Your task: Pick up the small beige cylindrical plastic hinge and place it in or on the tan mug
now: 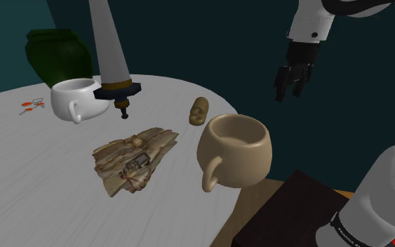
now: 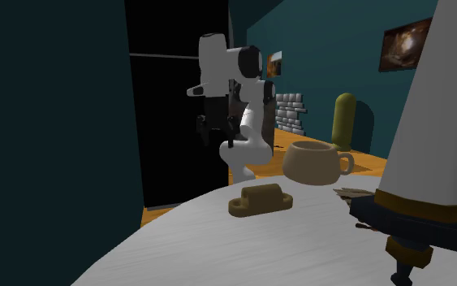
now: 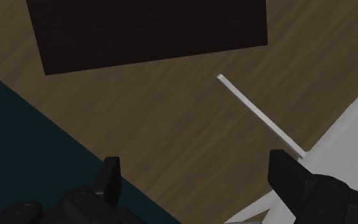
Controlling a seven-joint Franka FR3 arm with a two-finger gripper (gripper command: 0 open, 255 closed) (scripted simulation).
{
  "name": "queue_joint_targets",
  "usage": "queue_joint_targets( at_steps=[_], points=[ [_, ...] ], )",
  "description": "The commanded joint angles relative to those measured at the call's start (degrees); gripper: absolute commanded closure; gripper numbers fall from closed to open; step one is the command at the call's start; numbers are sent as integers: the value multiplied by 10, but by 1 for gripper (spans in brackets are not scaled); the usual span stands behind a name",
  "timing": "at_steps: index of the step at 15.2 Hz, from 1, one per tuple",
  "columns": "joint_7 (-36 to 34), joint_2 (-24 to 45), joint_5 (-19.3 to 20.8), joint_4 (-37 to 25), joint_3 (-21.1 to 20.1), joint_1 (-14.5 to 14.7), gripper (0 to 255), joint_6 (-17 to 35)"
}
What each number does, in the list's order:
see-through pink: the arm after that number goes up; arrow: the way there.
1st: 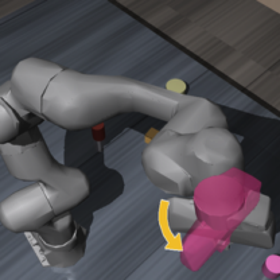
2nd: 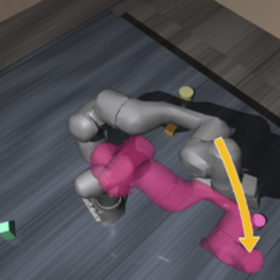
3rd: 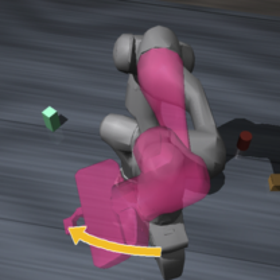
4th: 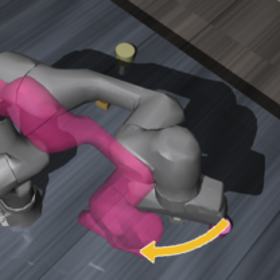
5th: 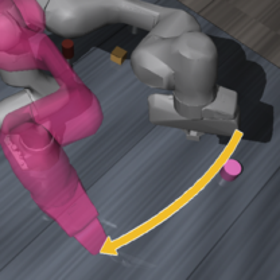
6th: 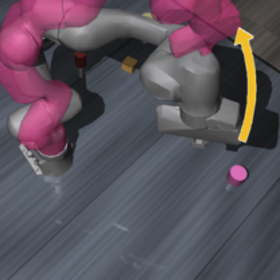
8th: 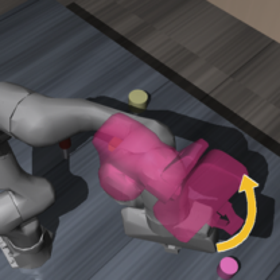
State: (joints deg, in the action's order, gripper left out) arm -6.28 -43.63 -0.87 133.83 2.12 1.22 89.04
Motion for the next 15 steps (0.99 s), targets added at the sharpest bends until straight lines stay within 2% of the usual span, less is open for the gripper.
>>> queue_joint_targets(
  at_steps=[1, 8, 15],
  points=[
    [0, 0, 0, 0, 0, 0, 0, 0],
    [-193, 95, -51, -58, -99, -12, 0, 46],
    [-384, 230, -56, -166, -183, -32, 0, 80]
  ],
)
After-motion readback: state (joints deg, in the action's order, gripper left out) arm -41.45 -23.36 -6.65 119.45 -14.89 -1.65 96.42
